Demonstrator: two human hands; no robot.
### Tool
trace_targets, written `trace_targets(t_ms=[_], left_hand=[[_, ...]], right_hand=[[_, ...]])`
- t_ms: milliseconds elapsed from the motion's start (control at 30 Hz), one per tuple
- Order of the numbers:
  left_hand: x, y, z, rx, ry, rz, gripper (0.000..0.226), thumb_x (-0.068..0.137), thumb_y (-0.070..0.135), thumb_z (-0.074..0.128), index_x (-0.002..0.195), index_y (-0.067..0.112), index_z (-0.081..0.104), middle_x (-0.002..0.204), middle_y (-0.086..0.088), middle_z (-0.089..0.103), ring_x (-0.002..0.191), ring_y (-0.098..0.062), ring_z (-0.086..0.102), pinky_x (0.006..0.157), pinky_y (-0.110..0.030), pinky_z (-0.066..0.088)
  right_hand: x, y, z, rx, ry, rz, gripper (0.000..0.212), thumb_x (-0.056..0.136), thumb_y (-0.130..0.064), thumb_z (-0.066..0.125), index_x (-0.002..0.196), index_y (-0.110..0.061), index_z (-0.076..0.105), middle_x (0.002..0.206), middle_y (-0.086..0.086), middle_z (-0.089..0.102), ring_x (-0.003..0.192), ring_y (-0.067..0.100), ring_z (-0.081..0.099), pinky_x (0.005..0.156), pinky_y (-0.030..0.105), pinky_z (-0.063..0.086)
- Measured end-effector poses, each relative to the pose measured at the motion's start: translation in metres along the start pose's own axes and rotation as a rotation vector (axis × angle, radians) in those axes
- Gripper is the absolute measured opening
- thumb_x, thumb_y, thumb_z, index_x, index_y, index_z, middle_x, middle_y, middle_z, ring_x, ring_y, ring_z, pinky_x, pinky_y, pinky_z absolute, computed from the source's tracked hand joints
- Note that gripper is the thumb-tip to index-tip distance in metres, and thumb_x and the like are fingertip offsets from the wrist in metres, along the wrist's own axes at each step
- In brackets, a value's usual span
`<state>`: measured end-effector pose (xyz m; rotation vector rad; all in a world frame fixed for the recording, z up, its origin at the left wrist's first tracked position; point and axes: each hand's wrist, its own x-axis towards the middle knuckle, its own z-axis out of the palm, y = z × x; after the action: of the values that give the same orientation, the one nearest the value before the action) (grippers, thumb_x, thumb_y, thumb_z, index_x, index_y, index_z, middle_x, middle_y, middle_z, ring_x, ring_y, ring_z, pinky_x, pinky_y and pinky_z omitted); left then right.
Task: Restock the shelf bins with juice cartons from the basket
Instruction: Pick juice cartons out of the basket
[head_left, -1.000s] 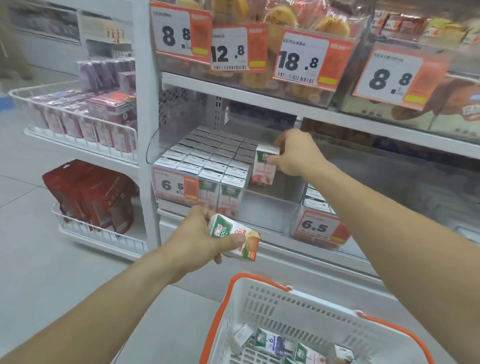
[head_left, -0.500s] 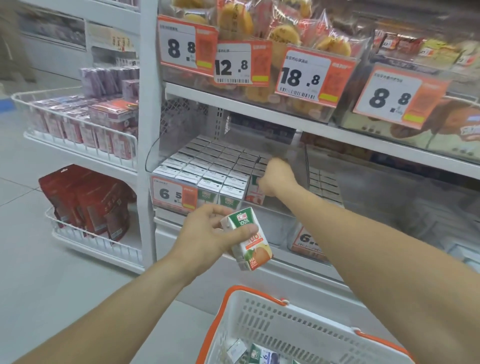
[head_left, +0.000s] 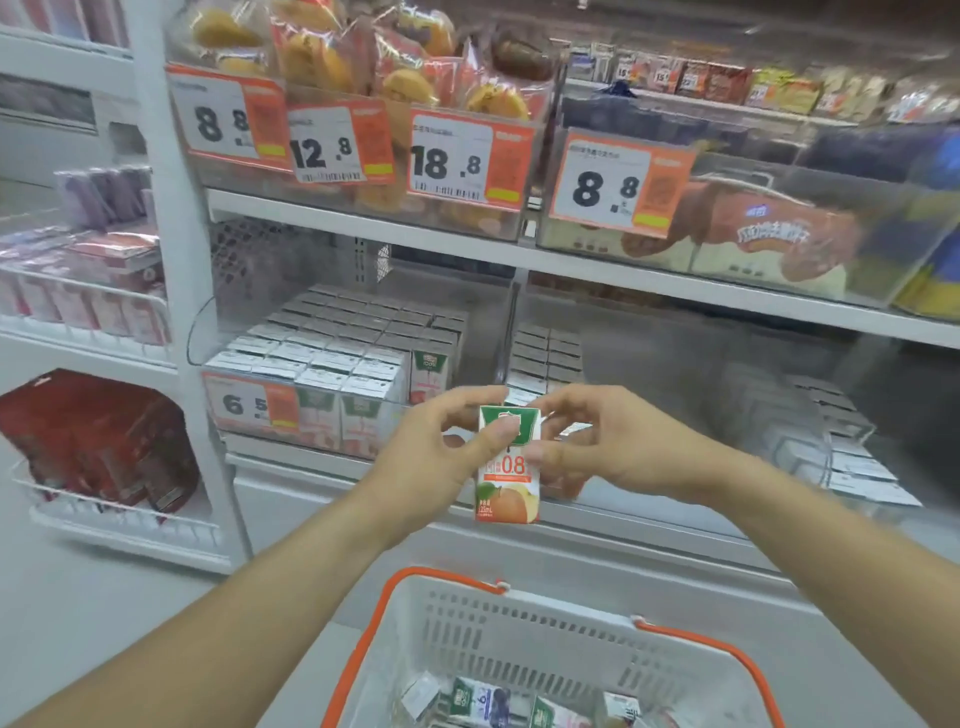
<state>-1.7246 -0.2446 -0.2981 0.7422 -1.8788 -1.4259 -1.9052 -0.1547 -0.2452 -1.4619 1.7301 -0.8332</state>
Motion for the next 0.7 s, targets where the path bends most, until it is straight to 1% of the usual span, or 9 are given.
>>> trace_targets(t_ms=[33, 100, 200, 300, 367, 467, 533, 633, 700], left_hand=[[0.003, 0.003, 0.008, 0.007, -0.003, 0.024, 0.054, 0.077, 0.051, 0.069, 0.128, 0.037, 0.060, 0.104, 0.000, 0.066, 0.087, -0.015, 0.068, 0.073, -0.025, 0.054], [0.007, 0.012, 0.024, -0.014, 0.005, 0.055, 0.066, 0.072, 0.049, 0.071, 0.133, 0.030, 0.054, 0.106, -0.006, 0.067, 0.085, -0.018, 0.068, 0.075, -0.027, 0.058], [0.014, 0.021, 0.043, -0.066, 0.052, 0.075, 0.056, 0.084, 0.045, 0.063, 0.133, 0.021, 0.050, 0.106, -0.002, 0.066, 0.086, -0.013, 0.065, 0.070, -0.020, 0.055], [0.024, 0.011, 0.047, 0.237, 0.227, 0.206, 0.039, 0.094, 0.032, 0.063, 0.130, 0.021, 0.052, 0.115, 0.009, 0.057, 0.106, -0.008, 0.056, 0.094, -0.024, 0.047], [0.031, 0.001, 0.046, 0.475, 0.281, 0.292, 0.054, 0.087, 0.022, 0.071, 0.136, 0.017, 0.047, 0.123, 0.007, 0.049, 0.119, -0.015, 0.049, 0.106, -0.036, 0.041], [0.038, -0.012, 0.051, 0.674, 0.223, 0.244, 0.084, 0.079, 0.030, 0.079, 0.148, 0.013, 0.034, 0.140, -0.001, 0.040, 0.133, -0.019, 0.033, 0.112, -0.035, 0.027], [0.041, -0.020, 0.057, 0.709, 0.192, 0.242, 0.096, 0.076, 0.035, 0.082, 0.151, 0.011, 0.027, 0.149, -0.005, 0.033, 0.138, -0.021, 0.031, 0.114, -0.033, 0.025], [0.047, -0.025, 0.064, 0.657, 0.240, 0.238, 0.101, 0.075, 0.032, 0.084, 0.153, 0.012, 0.023, 0.152, -0.004, 0.028, 0.140, -0.019, 0.029, 0.112, -0.025, 0.025], [0.051, -0.027, 0.066, 0.640, 0.273, 0.220, 0.103, 0.075, 0.035, 0.083, 0.154, 0.014, 0.020, 0.154, -0.003, 0.028, 0.142, -0.018, 0.027, 0.112, -0.025, 0.027]], right_hand=[[-0.005, 0.006, -0.003, 0.041, -0.007, -0.005, 0.039, 0.083, -0.021, 0.078, 0.115, -0.006, 0.063, 0.103, 0.019, 0.067, 0.079, 0.034, 0.073, 0.068, 0.041, 0.062], [-0.016, 0.016, -0.012, 0.148, -0.019, -0.024, 0.034, 0.085, -0.011, 0.076, 0.114, 0.001, 0.063, 0.102, 0.023, 0.068, 0.077, 0.033, 0.073, 0.066, 0.039, 0.061], [-0.030, 0.026, -0.029, 0.288, 0.097, -0.026, 0.033, 0.082, 0.002, 0.074, 0.112, 0.007, 0.061, 0.099, 0.023, 0.071, 0.072, 0.032, 0.073, 0.065, 0.032, 0.060], [-0.036, 0.045, -0.049, 0.350, 0.293, -0.032, 0.035, 0.080, 0.001, 0.076, 0.110, 0.006, 0.060, 0.103, 0.022, 0.072, 0.076, 0.036, 0.074, 0.070, 0.034, 0.061], [-0.032, 0.059, -0.063, 0.394, 0.436, -0.052, 0.036, 0.082, 0.000, 0.074, 0.113, 0.005, 0.058, 0.107, 0.023, 0.071, 0.078, 0.037, 0.074, 0.068, 0.034, 0.061], [-0.020, 0.074, -0.083, 0.337, 0.561, -0.094, 0.039, 0.086, 0.002, 0.071, 0.121, -0.002, 0.053, 0.108, 0.021, 0.068, 0.075, 0.032, 0.074, 0.066, 0.037, 0.063], [-0.005, 0.085, -0.094, 0.248, 0.600, -0.073, 0.037, 0.086, 0.003, 0.071, 0.118, -0.006, 0.053, 0.110, 0.020, 0.066, 0.076, 0.029, 0.073, 0.065, 0.036, 0.063], [0.029, 0.102, -0.108, 0.128, 0.645, 0.020, 0.042, 0.082, 0.007, 0.075, 0.112, -0.013, 0.052, 0.117, 0.019, 0.060, 0.085, 0.028, 0.071, 0.066, 0.040, 0.063], [0.057, 0.113, -0.118, 0.047, 0.650, 0.093, 0.045, 0.079, 0.007, 0.077, 0.110, -0.015, 0.053, 0.116, 0.018, 0.057, 0.090, 0.030, 0.068, 0.064, 0.043, 0.063]])
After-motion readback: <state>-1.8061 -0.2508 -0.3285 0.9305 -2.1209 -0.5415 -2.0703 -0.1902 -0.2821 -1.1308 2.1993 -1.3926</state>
